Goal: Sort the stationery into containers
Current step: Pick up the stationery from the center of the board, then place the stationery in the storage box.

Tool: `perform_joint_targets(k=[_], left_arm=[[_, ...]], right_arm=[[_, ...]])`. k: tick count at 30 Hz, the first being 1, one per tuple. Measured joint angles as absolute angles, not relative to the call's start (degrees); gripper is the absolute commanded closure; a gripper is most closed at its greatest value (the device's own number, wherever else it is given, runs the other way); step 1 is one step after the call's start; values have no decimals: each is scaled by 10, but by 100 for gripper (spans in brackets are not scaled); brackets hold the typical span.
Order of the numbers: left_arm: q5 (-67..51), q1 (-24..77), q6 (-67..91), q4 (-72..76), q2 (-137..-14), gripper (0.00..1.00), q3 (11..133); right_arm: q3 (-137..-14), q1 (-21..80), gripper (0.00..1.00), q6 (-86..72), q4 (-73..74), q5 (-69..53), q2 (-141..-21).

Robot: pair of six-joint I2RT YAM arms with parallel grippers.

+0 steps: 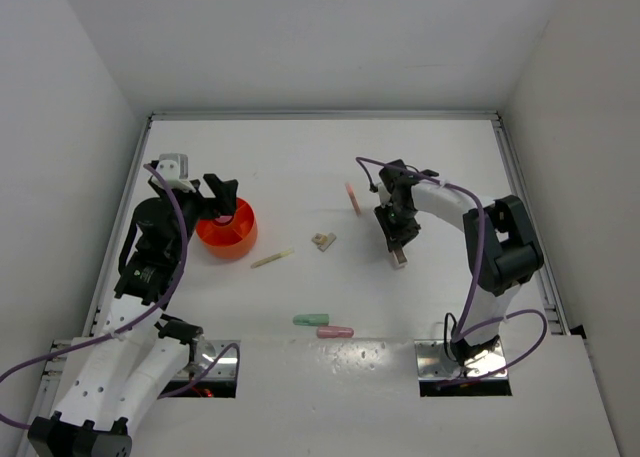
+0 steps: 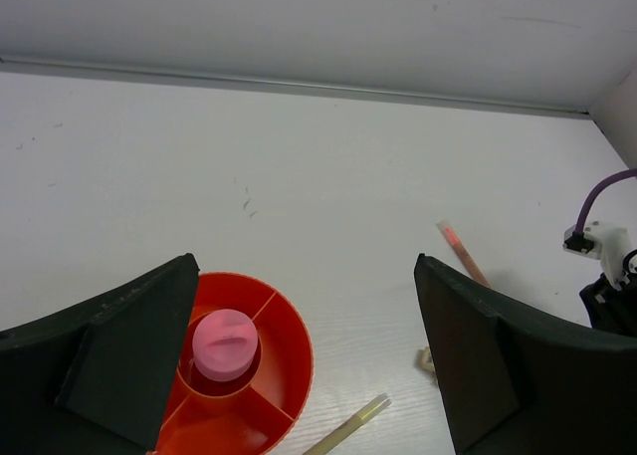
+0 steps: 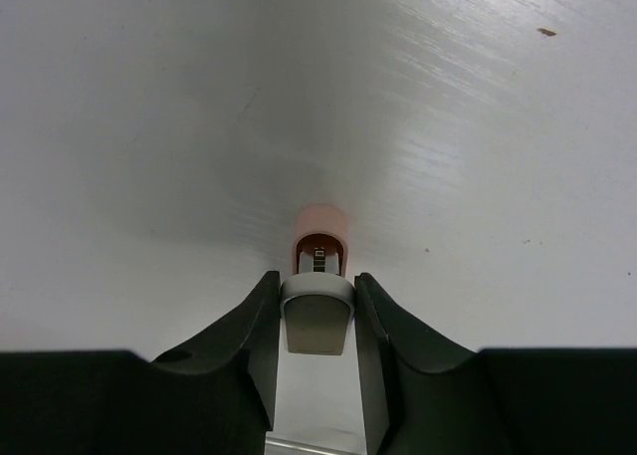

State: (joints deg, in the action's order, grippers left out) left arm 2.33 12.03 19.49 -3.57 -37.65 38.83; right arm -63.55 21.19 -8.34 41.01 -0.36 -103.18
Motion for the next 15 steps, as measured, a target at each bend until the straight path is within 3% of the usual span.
perform_joint_targets(k=[5,15], left_arm=[[23,120,195,-36,-375,4,388],[38,120,188,-36,-361,4,388]], right_arm=[[-642,211,99,-74,422,-43,-1027],[-888,234,100,-78,432,-329,-1033]])
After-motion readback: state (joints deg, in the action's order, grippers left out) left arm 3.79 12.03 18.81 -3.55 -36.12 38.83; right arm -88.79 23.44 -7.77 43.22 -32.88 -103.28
